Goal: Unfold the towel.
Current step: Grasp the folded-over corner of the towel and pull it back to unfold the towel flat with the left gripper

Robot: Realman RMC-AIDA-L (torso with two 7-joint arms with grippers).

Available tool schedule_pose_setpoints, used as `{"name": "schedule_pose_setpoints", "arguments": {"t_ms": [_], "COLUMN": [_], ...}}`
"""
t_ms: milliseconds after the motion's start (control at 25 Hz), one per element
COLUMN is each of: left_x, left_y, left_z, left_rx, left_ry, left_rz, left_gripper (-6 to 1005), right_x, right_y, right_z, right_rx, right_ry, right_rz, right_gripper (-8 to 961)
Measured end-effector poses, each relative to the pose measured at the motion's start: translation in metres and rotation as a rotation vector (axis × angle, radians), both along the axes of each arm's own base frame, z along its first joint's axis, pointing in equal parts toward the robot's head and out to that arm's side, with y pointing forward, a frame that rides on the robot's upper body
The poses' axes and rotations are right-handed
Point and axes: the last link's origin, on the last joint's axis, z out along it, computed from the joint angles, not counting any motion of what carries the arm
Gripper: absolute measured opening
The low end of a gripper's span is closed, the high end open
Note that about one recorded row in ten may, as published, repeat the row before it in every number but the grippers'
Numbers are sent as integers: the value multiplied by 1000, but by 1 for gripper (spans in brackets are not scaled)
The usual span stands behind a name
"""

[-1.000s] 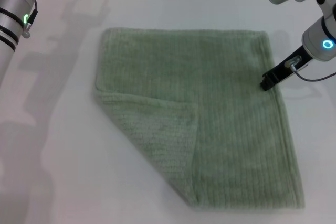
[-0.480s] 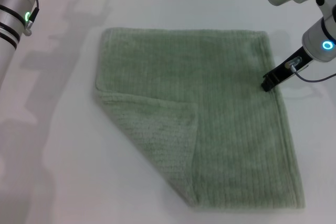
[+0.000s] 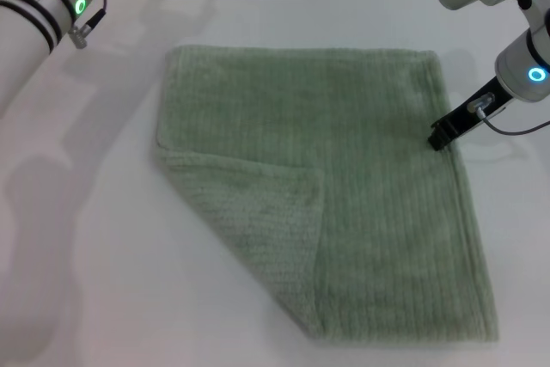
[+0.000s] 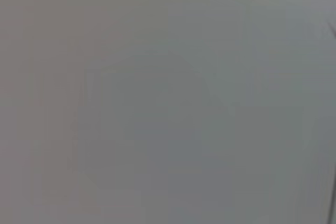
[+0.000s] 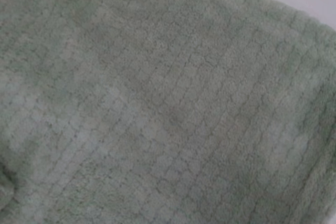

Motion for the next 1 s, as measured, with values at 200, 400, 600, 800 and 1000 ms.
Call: {"name": "schedule_pose_setpoints", "arguments": {"t_ms": [200,400,600,800,1000], "left_x": [12,23,36,46,57], "left_y": [7,10,9,5,-1], "left_z": [3,8,11,15,22], "left_rx": [-132,-255,-343,-422,-553], "left_ry": [-45,-73,-47,-20,12], "left_rz": [14,28,11,-15,-51], "left_gripper": [815,815,815,815,815], "right_x": [0,1,1,1,0], "right_y": [0,0,0,0,0], "right_z": [0,0,0,0,0], "right_rx": [0,0,1,1,1], "right_ry": [-1,-1,-1,-1,-1], "right_rz": [-1,-2,-2,-2,-1], "right_gripper": [4,4,4,4,4]}}
